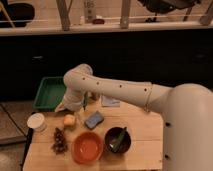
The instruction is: Place apple in plastic cup
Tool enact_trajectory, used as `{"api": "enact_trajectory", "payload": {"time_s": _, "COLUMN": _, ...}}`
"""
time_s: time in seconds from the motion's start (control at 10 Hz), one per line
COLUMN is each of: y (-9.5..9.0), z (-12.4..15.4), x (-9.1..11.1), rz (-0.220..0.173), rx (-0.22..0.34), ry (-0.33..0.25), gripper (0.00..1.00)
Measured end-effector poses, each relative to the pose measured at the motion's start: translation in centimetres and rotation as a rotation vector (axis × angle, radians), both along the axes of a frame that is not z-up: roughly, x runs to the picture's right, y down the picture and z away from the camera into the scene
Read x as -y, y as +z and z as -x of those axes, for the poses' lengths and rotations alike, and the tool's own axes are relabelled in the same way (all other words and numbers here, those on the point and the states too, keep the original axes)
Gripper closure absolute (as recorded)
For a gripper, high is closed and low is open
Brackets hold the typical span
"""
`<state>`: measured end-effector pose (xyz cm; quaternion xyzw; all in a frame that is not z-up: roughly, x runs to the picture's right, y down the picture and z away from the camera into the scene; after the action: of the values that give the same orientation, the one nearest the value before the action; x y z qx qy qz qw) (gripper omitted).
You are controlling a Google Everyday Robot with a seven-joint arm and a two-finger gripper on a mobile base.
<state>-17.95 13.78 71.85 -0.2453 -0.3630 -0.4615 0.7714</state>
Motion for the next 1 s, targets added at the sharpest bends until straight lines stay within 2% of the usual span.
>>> {"api": "enact_trajectory", "payload": {"time_s": 1.0, "y": 0.01, "z": 0.0, "x": -0.01, "rz": 0.0, "rx": 0.0, "ry": 0.0, "gripper": 0.2}}
